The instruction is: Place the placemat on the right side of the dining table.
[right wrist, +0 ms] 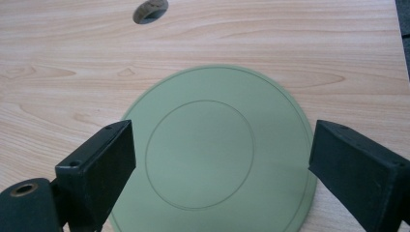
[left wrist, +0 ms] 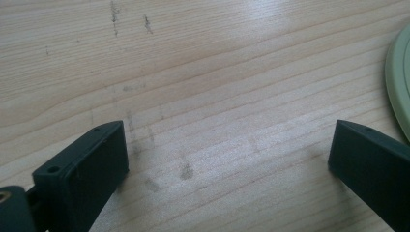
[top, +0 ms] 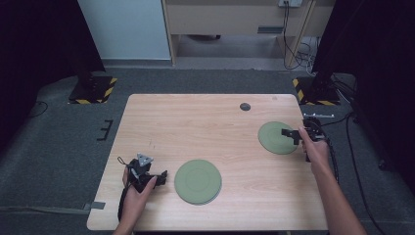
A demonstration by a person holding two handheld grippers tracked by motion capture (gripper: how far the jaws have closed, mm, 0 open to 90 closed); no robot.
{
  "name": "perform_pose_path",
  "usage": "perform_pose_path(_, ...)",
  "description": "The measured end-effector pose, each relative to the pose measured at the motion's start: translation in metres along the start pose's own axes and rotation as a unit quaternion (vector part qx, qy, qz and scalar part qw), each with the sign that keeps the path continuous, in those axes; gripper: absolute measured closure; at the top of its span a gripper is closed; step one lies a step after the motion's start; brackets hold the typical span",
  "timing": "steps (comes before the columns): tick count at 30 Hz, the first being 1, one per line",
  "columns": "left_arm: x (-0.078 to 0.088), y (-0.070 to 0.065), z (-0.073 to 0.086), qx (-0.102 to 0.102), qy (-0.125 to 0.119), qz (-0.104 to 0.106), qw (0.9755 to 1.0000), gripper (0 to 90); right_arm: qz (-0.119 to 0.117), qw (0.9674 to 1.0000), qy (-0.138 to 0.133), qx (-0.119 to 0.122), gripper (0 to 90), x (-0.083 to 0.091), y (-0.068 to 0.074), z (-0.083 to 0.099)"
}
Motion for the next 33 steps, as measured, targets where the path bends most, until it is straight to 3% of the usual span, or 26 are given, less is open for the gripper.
perform_pose_path(16, 0.0, 0.0, 0.0, -0.003, -0.001, 0.001, 1.0, 0.4, -0.002, 0.9984, -0.018, 0.053, 9.7, -0.003, 0.033, 0.003)
perform_pose_path(33, 0.0, 0.0, 0.0, -0.005, -0.001, 0.003, 1.0, 0.4, -0.019, 0.9954, -0.004, 0.094, 8.9, -0.004, 0.063, 0.022)
Point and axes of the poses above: each handheld gripper's, and its own axes: x roughly backward along the jaws, z roughly out of its underside, y roughly to its left, the point moved 6 cm from there along -x, roughly forward along the jaws, and after that the axes turned 1 degree about -y, right-handed, at the moved point
